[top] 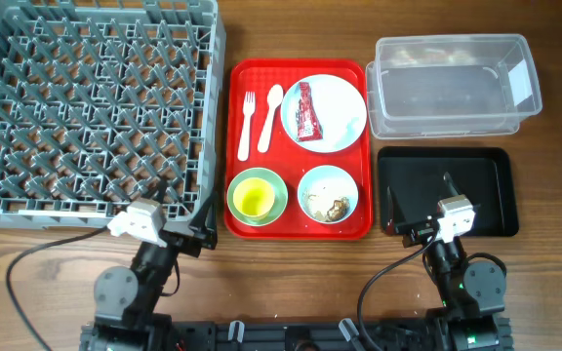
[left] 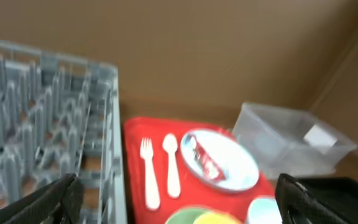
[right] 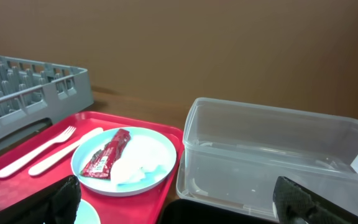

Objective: Sort waste into correct bins and load items into the dishwasher rack

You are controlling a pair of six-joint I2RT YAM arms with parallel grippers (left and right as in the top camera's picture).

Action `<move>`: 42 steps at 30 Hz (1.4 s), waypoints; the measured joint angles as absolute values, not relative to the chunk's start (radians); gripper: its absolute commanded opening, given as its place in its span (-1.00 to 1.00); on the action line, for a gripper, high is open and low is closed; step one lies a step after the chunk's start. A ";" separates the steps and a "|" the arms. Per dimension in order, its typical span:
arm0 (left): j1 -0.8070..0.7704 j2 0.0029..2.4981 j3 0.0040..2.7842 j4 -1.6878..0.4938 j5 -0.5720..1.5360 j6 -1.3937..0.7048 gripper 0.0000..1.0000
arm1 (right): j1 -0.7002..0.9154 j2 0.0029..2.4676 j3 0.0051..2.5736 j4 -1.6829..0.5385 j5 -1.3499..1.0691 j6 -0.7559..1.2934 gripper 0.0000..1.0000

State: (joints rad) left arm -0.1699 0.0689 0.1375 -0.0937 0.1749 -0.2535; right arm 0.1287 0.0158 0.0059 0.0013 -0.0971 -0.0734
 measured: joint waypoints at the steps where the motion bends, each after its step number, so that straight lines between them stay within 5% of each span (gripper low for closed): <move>1: -0.170 0.098 0.183 -0.118 0.175 -0.254 1.00 | 0.129 0.016 0.006 0.001 -0.097 -0.073 1.00; 6: -0.170 0.359 0.473 -0.223 0.181 -0.229 1.00 | 0.129 0.017 0.006 0.002 -0.097 -0.073 1.00; 16: -0.170 1.152 1.477 -1.032 0.196 -0.158 1.00 | 0.129 0.019 0.006 0.001 -0.097 -0.073 1.00; 23: -0.169 1.293 1.550 -1.011 0.426 -0.159 1.00 | 0.129 0.019 0.006 0.001 -0.097 -0.073 1.00; 34: -0.169 1.305 1.550 -1.016 0.474 -0.163 0.96 | 0.129 0.019 0.006 0.001 -0.097 -0.073 1.00; 39: -0.169 1.306 1.550 -0.943 0.478 -0.174 -0.56 | 0.129 0.019 0.006 0.001 -0.097 -0.073 1.00; 42: -0.169 1.322 1.554 -0.899 0.480 -0.186 -0.92 | 0.129 0.019 0.006 0.001 -0.097 -0.073 1.00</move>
State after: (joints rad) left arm -0.1692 1.3224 1.5536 -0.8993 0.4801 -0.1856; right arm 0.1287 0.0185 0.0059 0.0013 -0.0971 -0.0734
